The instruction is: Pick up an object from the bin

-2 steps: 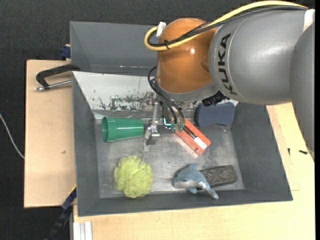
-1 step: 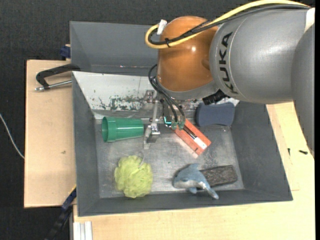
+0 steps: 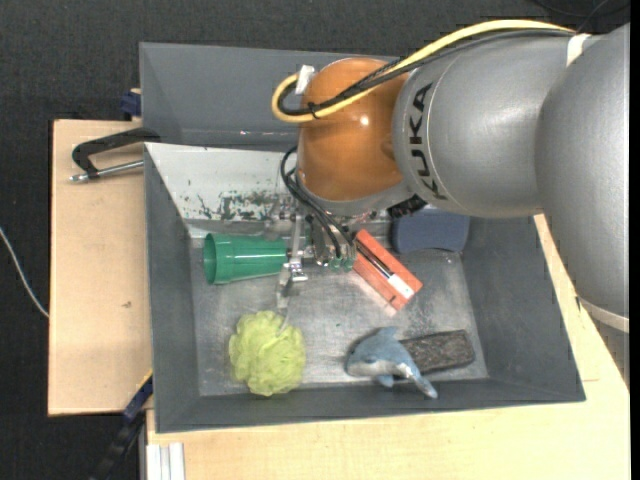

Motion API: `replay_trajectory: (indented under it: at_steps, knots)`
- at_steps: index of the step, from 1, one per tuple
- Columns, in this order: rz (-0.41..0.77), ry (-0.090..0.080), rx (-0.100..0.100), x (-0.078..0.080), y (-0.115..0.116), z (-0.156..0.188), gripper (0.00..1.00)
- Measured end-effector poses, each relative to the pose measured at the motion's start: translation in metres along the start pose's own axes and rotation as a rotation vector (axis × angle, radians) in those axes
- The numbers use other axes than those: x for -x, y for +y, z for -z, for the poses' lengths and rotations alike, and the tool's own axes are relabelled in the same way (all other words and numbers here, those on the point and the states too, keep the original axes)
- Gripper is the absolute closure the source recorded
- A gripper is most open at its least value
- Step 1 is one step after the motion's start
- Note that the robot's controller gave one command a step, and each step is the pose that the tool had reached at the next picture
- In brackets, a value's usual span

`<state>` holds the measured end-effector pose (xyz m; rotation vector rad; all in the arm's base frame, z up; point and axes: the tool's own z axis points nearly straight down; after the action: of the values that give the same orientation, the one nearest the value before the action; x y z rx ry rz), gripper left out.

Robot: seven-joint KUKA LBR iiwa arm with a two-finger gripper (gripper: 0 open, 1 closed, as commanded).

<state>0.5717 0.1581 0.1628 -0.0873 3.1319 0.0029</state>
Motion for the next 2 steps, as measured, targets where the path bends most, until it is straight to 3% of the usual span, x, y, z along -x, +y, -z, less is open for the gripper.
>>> replay_trajectory:
  at_steps: [1, 2]
  knots:
    - [0.019, 0.003, -0.001, -0.001, 0.003, -0.014, 0.0]
    - [0.1, 0.017, -0.001, -0.008, 0.0, 0.006, 0.0]
